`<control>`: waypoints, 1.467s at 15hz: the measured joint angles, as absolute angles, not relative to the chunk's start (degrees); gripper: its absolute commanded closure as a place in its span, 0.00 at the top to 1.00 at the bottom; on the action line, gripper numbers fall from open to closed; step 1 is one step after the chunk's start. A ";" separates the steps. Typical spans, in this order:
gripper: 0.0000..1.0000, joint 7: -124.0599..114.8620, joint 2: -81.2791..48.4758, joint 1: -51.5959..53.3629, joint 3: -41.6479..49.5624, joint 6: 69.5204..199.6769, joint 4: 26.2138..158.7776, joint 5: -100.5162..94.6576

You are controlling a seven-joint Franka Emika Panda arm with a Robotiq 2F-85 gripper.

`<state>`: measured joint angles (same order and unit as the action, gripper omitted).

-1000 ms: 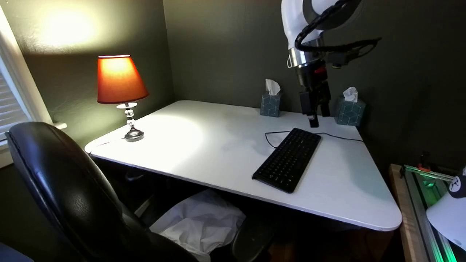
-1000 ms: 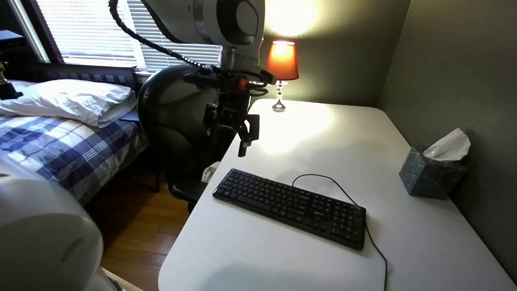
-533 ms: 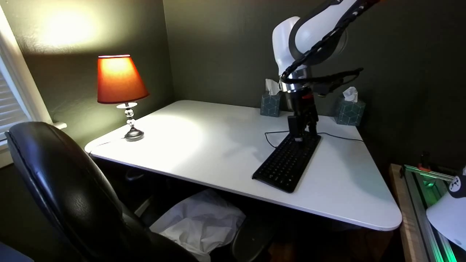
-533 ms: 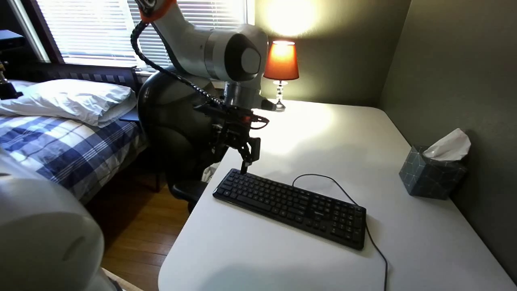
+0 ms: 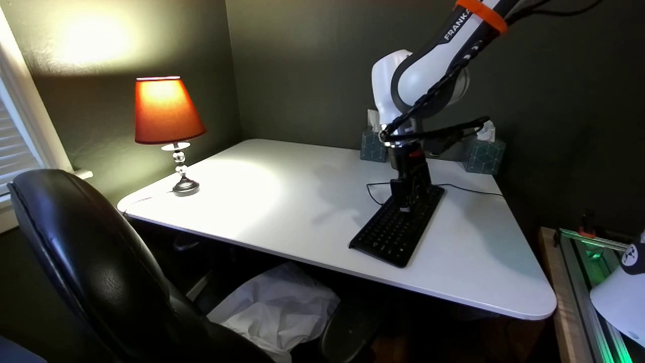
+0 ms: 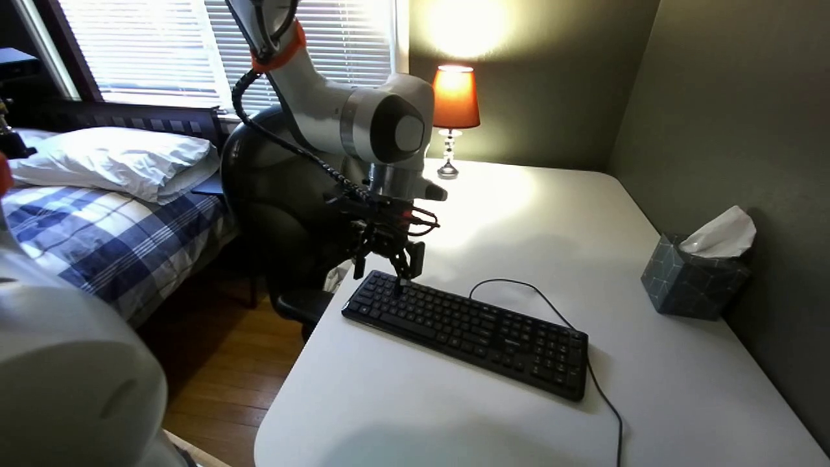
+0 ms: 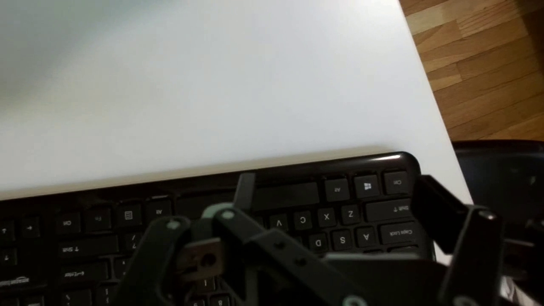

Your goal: Press a button on the keyboard

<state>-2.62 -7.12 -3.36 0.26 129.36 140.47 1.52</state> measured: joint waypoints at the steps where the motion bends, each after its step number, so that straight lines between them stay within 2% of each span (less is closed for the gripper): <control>1: 0.60 -2.29 -7.78 -3.37 0.37 129.50 140.10 1.52; 8: 0.05 -0.75 -11.55 -3.43 0.54 130.16 137.51 1.52; 9: 0.01 -0.70 -12.03 -3.42 0.53 130.16 137.14 1.52; 22: 0.00 0.05 -18.82 -3.18 0.30 130.16 132.78 1.52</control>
